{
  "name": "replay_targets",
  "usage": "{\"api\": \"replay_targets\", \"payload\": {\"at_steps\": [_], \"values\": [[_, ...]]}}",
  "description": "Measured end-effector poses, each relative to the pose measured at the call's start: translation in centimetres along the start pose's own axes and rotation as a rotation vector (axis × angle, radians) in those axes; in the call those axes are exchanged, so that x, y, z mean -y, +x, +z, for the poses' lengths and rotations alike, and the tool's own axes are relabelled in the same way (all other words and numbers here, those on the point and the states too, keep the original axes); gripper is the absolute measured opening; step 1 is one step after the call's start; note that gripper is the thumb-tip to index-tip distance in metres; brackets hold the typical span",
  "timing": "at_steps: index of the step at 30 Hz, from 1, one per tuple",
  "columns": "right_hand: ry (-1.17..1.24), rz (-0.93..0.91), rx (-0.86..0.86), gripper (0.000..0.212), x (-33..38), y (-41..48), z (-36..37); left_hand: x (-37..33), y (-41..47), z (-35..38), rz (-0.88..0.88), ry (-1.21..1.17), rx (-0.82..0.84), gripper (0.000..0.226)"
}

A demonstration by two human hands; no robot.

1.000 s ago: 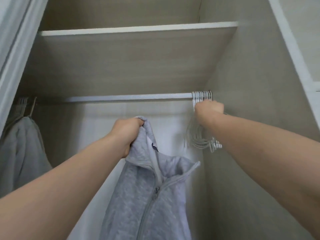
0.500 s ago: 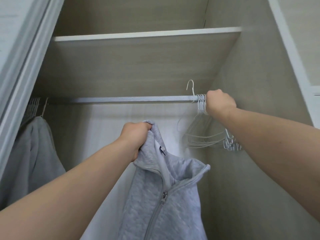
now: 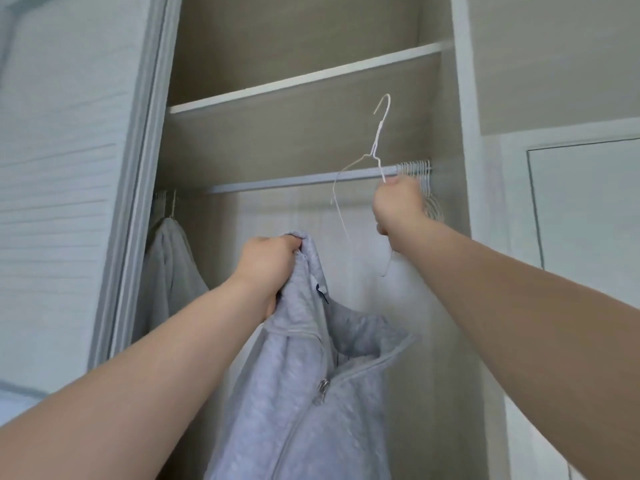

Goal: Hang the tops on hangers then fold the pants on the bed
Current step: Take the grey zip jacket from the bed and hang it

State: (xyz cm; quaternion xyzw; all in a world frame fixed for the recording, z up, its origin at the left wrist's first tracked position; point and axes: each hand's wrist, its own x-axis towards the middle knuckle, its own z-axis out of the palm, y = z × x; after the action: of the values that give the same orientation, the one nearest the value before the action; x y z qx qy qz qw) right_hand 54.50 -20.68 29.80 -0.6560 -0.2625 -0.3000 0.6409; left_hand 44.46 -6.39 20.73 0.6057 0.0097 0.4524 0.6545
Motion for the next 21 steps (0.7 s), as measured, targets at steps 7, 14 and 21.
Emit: {"api": "replay_targets", "payload": {"at_steps": [7,14,21], "values": [[0.313,0.057,0.193,0.015,-1.5,-9.5,-4.2,-2.7,-13.6,-3.5,-0.060,0.137,-0.217,0.045],[0.626,0.187,0.382,0.009,-2.1,-18.9,-9.0,-2.7,-24.0,-8.0,-0.199,0.334,-0.341,0.022],[0.365,0.184,0.644,0.019,-3.8,-24.9,-9.5,-1.0,-31.7,-13.0,-0.263,0.513,-0.385,0.019]]}}
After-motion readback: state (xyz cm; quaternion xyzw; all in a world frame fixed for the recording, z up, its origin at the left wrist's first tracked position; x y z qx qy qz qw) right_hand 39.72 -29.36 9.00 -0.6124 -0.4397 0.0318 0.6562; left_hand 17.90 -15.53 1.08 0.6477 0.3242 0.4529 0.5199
